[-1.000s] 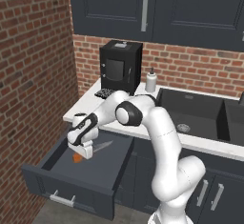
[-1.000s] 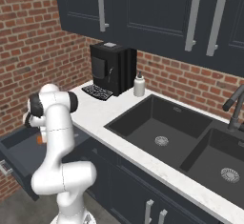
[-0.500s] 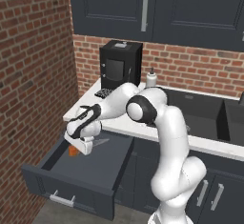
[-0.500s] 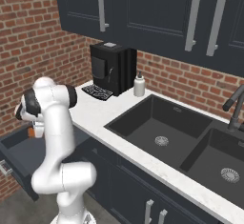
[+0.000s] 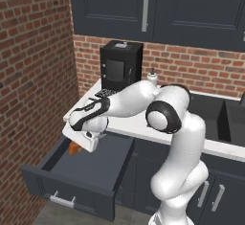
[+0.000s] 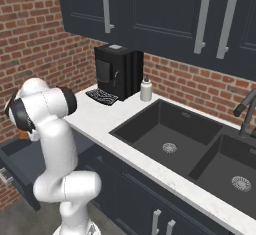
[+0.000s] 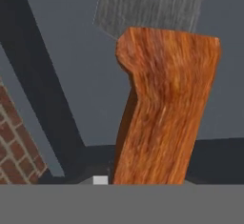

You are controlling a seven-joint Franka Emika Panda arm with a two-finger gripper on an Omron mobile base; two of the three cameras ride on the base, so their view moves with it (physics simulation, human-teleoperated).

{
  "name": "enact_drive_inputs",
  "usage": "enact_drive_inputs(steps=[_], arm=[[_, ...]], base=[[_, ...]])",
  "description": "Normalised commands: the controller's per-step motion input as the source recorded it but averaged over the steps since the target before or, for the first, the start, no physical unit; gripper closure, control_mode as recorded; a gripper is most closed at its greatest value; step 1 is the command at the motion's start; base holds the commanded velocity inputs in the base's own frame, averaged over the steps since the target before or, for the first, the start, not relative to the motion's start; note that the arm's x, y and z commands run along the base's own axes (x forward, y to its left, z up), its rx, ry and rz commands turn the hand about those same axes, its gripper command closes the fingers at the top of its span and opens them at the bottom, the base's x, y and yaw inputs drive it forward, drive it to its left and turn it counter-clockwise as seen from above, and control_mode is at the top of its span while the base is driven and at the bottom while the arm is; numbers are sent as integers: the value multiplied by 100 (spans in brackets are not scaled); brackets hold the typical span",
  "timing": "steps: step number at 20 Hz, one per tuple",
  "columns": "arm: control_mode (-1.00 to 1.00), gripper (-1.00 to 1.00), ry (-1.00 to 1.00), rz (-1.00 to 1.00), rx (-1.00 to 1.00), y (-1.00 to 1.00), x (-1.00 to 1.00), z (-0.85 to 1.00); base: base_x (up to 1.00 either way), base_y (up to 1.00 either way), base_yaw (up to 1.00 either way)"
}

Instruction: Pick up the knife from the drawer and place it on the cutting board. Then place the meat from the plate to the cutting board.

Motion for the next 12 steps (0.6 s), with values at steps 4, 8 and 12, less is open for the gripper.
enact_drive_inputs(steps=[4, 8, 12], arm=[[-100, 100, -13, 22, -21, -9, -40, 100], [-100, 100, -16, 24, -17, -44, -57, 100], [-100, 100, -16, 31, -1, -89, -85, 100]], base=[[0, 0, 0], [0, 0, 0], [0, 0, 0]])
